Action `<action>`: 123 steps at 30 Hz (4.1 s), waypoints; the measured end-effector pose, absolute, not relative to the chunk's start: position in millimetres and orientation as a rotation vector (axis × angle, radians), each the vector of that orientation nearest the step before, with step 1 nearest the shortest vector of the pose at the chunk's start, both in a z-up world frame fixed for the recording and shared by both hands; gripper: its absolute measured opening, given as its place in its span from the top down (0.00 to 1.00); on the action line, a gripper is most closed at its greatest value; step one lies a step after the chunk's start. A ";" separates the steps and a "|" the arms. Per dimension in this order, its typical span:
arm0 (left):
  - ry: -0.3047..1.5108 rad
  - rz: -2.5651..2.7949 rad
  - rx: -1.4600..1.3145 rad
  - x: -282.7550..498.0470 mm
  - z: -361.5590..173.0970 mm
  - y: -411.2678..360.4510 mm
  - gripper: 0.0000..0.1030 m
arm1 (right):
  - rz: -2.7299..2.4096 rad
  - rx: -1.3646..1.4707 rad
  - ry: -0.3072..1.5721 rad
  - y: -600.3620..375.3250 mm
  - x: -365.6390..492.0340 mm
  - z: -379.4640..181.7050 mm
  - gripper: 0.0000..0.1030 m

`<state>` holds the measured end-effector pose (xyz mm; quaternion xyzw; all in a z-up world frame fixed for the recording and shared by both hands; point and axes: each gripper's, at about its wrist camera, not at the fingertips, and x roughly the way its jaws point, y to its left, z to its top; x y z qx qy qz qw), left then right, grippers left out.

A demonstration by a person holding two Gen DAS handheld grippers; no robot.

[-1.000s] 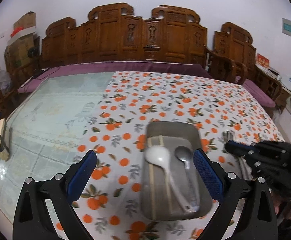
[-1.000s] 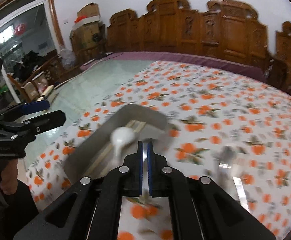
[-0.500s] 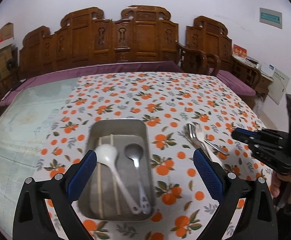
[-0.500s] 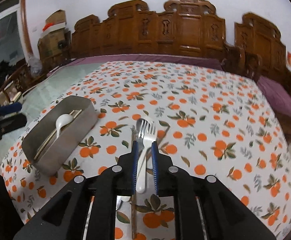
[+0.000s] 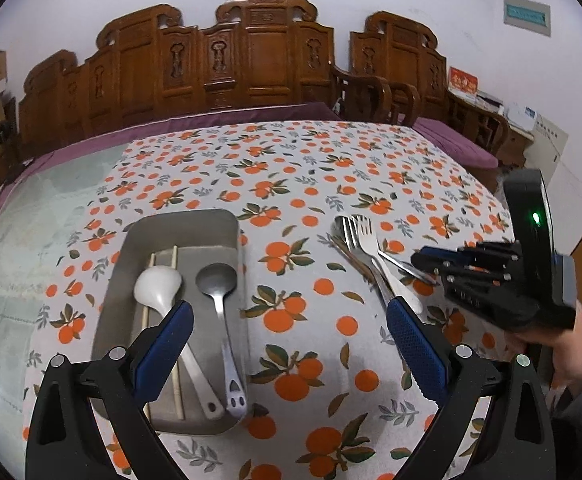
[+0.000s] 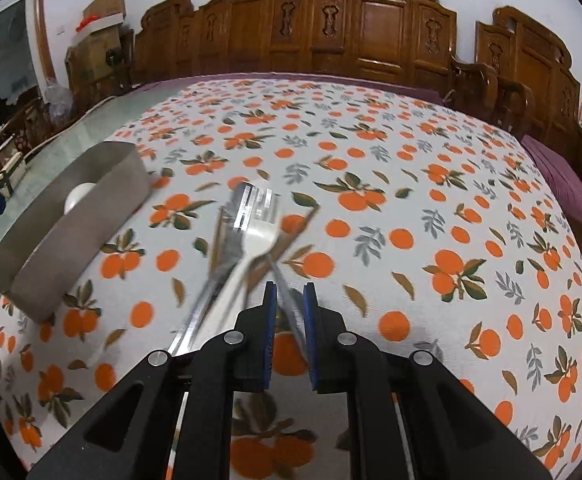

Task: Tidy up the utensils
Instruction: 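Move the right gripper to the forks and grasp them, then grasp a metal fork with the left gripper while the right holds the white plastic fork, then carry the metal fork into the tray and open the left gripper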

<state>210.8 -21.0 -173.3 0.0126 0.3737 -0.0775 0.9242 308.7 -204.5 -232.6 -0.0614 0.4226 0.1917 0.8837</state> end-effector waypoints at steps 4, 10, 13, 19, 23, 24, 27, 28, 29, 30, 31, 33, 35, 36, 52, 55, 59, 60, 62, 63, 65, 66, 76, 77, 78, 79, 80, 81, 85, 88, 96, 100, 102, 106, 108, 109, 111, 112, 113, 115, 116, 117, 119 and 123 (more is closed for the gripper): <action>0.782 -0.170 0.032 212.3 -179.3 -27.2 0.09 | 0.430 -0.059 0.884 -210.1 311.0 -230.8 0.85; 0.787 -0.174 0.050 211.3 -184.0 -33.7 0.09 | 0.498 -0.047 0.902 -189.0 310.0 -232.8 0.85; 0.794 -0.174 0.056 211.2 -186.8 -35.3 0.09 | 0.512 -0.029 0.917 -181.7 313.2 -236.2 0.85; 0.801 -0.176 0.072 210.1 -191.0 -40.5 0.09 | 0.493 -0.015 0.948 -176.9 318.9 -242.4 0.85; 0.802 -0.179 0.087 208.9 -193.7 -44.4 0.09 | 0.490 -0.012 0.962 -177.1 320.7 -243.9 0.83; 0.803 -0.180 0.090 208.7 -194.6 -45.4 0.09 | 0.485 -0.007 0.970 -177.6 321.5 -244.7 0.83; 0.806 -0.180 0.098 208.8 -196.5 -48.0 0.09 | 0.471 -0.007 0.982 -179.5 323.9 -246.0 0.87; 0.807 -0.180 0.103 208.7 -197.4 -49.1 0.09 | 0.470 -0.007 0.985 -180.2 324.0 -246.1 0.89; 0.808 -0.179 0.105 208.7 -198.0 -49.7 0.09 | 0.474 -0.001 0.984 -181.4 323.9 -245.7 0.90; 0.809 -0.178 0.109 208.8 -198.6 -50.4 0.09 | 0.472 0.004 0.978 -183.3 323.3 -244.0 0.93; 0.809 -0.178 0.110 208.5 -199.2 -50.8 0.09 | 0.474 0.009 0.975 -185.0 322.5 -242.7 0.96; 0.812 -0.178 0.115 208.7 -200.9 -51.8 0.09 | 0.489 0.024 0.962 -189.2 320.3 -237.0 0.96; 0.816 -0.177 0.121 209.2 -203.1 -53.5 0.09 | 0.496 0.029 0.949 -192.6 318.6 -231.9 0.96; 0.818 -0.177 0.124 209.5 -204.8 -54.4 0.09 | 0.501 0.034 0.944 -194.3 318.0 -229.8 0.96; 0.847 -0.188 0.166 229.4 -218.0 -87.4 0.09 | 0.434 0.072 0.885 -242.4 318.3 -212.1 0.96; 0.881 -0.178 0.170 239.9 -227.1 -93.5 0.09 | 0.430 0.072 0.880 -248.1 317.0 -211.6 0.96; 0.919 -0.190 0.095 257.8 -234.4 -96.2 0.09 | 0.432 0.087 0.868 -253.0 315.5 -207.4 0.96; 0.931 -0.189 0.081 262.7 -236.4 -97.3 0.09 | 0.434 0.093 0.866 -254.4 315.4 -206.5 0.96; 0.942 -0.180 0.074 270.1 -238.9 -99.9 0.09 | 0.436 0.095 0.863 -255.8 315.4 -205.3 0.96; 0.944 -0.173 0.076 274.4 -239.6 -100.6 0.09 | 0.437 0.095 0.861 -256.7 315.2 -205.0 0.96; 0.948 -0.170 0.068 281.0 -240.7 -101.0 0.09 | 0.437 0.101 0.861 -259.3 315.6 -204.4 0.96; 0.951 -0.173 0.057 284.3 -240.8 -100.4 0.09 | 0.436 0.105 0.860 -260.9 316.1 -204.1 0.96; 0.991 -0.216 0.018 296.4 -251.5 -105.0 0.63 | 0.446 0.122 0.857 -264.3 315.2 -201.5 0.96; 0.992 -0.221 0.017 296.6 -251.8 -105.3 0.65 | 0.448 0.122 0.857 -264.0 315.2 -201.3 0.96; 0.990 -0.225 0.014 296.1 -252.0 -105.7 0.70 | 0.449 0.120 0.858 -263.4 314.7 -201.3 0.96; 0.989 -0.232 0.010 296.4 -251.9 -105.6 0.75 | 0.450 0.119 0.859 -262.8 314.4 -201.5 0.96; 0.989 -0.229 0.011 296.2 -251.5 -105.4 0.77 | 0.451 0.118 0.859 -262.5 314.7 -201.7 0.96; 0.990 -0.229 0.010 296.4 -251.2 -105.1 0.80 | 0.451 0.117 0.861 -262.1 314.8 -202.2 0.96; 0.984 -0.230 0.003 294.9 -248.0 -103.7 0.91 | 0.454 0.114 0.865 -260.5 315.4 -202.8 0.96; 0.987 -0.233 0.006 292.7 -245.7 -102.2 0.94 | 0.456 0.112 0.866 -258.2 314.8 -202.7 0.96; 0.962 -0.230 0.025 282.0 -234.6 -97.1 0.94 | 0.466 0.100 0.866 -251.6 314.3 -202.5 0.96; 0.942 -0.230 0.027 279.7 -227.1 -93.5 0.94 | 0.466 0.100 0.865 -251.4 314.0 -202.6 0.96; 0.929 -0.229 0.031 277.9 -221.1 -92.3 0.94 | 0.468 0.101 0.864 -250.9 313.6 -202.2 0.96; 0.904 -0.231 0.040 271.7 -210.7 -89.6 0.94 | 0.479 0.098 0.858 -246.5 311.8 -199.3 0.96; 0.892 -0.232 0.041 268.7 -206.1 -88.1 0.94 | 0.486 0.097 0.853 -244.4 310.7 -196.5 0.96; 0.886 -0.235 0.040 266.5 -202.9 -86.6 0.94 | 0.491 0.096 0.848 -242.3 309.6 -194.1 0.96; 0.872 -0.237 0.039 261.6 -196.4 -83.1 0.94 | 0.500 0.095 0.839 -238.5 306.9 -188.5 0.96; 0.866 -0.237 0.037 259.5 -193.6 -82.0 0.94 | 0.508 0.090 0.829 -235.5 303.8 -184.1 0.96; 0.859 -0.238 0.034 256.7 -190.0 -79.7 0.94 | 0.512 0.087 0.822 -233.7 301.5 -180.8 0.96; 0.846 -0.239 0.030 251.0 -183.4 -75.6 0.94 | 0.528 0.084 0.803 -229.6 294.1 -172.7 0.96; 0.840 -0.240 0.029 247.9 -180.3 -73.8 0.94 | 0.533 0.083 0.797 -228.4 291.6 -170.4 0.96; 0.835 -0.240 0.030 245.2 -177.4 -72.1 0.94 | 0.539 0.081 0.790 -226.6 288.1 -167.7 0.96; 0.822 -0.239 0.033 238.9 -171.3 -68.2 0.94 | 0.548 0.076 0.784 -223.6 283.7 -164.4 0.96; 0.805 -0.230 0.038 229.5 -163.0 -62.0 0.94 | 0.555 0.064 0.780 -219.1 278.2 -162.3 0.96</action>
